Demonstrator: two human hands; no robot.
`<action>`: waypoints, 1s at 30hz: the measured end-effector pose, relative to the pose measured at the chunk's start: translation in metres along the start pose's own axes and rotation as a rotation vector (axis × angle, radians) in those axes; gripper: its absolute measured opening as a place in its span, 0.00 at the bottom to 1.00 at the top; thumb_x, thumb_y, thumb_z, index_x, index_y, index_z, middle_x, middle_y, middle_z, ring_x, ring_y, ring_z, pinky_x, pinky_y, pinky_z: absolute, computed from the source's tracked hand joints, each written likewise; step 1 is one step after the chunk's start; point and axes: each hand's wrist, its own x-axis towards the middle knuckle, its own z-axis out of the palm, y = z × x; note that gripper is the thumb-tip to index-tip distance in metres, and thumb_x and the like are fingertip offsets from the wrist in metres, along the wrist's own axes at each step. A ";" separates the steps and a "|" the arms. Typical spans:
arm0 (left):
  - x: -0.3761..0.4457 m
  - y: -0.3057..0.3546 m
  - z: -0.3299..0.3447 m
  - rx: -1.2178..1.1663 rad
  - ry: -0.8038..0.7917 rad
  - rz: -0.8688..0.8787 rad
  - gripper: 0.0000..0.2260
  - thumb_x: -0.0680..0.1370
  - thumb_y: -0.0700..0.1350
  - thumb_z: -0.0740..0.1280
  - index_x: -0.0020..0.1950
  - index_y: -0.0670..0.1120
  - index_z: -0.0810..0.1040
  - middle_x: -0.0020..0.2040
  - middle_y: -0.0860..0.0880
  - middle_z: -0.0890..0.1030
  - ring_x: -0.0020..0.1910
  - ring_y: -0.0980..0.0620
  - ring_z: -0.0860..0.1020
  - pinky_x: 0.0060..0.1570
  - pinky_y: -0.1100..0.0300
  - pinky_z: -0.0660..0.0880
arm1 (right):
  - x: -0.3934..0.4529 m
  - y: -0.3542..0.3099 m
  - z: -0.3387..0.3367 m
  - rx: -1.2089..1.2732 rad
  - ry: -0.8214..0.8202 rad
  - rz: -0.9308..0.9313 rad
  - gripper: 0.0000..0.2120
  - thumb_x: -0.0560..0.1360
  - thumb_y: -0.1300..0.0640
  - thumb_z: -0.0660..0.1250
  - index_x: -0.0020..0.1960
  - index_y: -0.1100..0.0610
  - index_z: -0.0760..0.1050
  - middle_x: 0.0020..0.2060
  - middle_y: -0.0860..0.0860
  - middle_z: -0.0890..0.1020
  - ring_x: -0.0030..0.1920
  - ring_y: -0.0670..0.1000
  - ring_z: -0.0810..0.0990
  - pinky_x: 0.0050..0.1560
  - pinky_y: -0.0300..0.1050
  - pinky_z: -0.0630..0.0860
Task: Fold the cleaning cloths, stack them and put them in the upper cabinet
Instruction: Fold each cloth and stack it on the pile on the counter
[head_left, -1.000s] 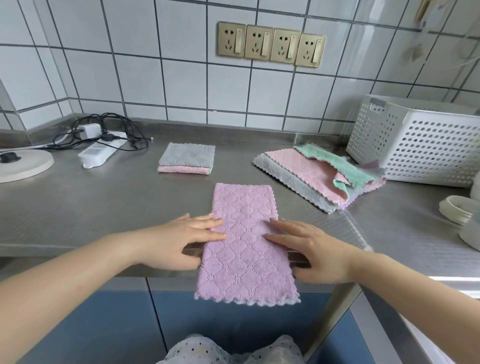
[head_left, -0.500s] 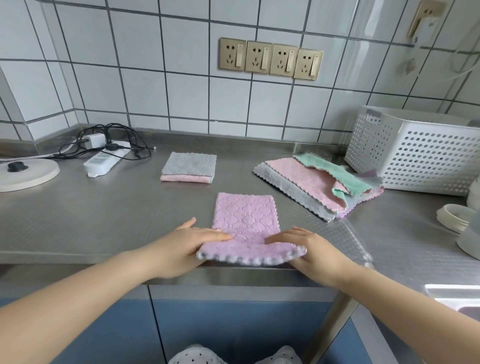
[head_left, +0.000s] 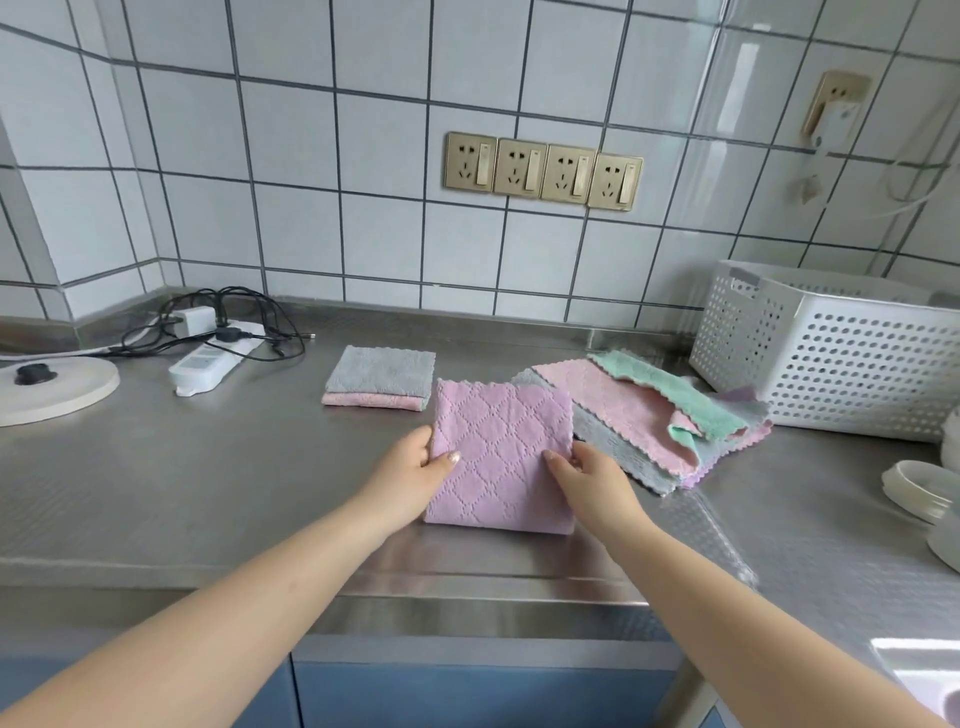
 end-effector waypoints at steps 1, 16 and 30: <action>0.003 -0.001 0.001 -0.002 -0.007 -0.031 0.14 0.78 0.40 0.63 0.64 0.46 0.71 0.49 0.41 0.83 0.45 0.47 0.79 0.53 0.56 0.75 | 0.004 -0.001 0.001 -0.019 -0.024 0.029 0.14 0.79 0.51 0.60 0.38 0.58 0.69 0.32 0.50 0.74 0.34 0.49 0.73 0.34 0.42 0.65; 0.029 -0.010 0.002 0.283 -0.092 -0.211 0.22 0.76 0.42 0.67 0.70 0.44 0.69 0.66 0.45 0.73 0.65 0.50 0.72 0.61 0.64 0.67 | 0.031 0.003 0.006 -0.244 -0.072 0.156 0.17 0.75 0.54 0.64 0.63 0.59 0.73 0.55 0.55 0.80 0.54 0.57 0.79 0.49 0.46 0.77; 0.037 0.008 0.033 0.849 -0.177 0.141 0.20 0.81 0.41 0.53 0.74 0.43 0.61 0.76 0.46 0.60 0.75 0.47 0.56 0.73 0.55 0.52 | 0.029 -0.022 0.043 -0.706 -0.149 -0.233 0.22 0.80 0.54 0.52 0.73 0.54 0.61 0.76 0.53 0.56 0.76 0.53 0.52 0.75 0.56 0.50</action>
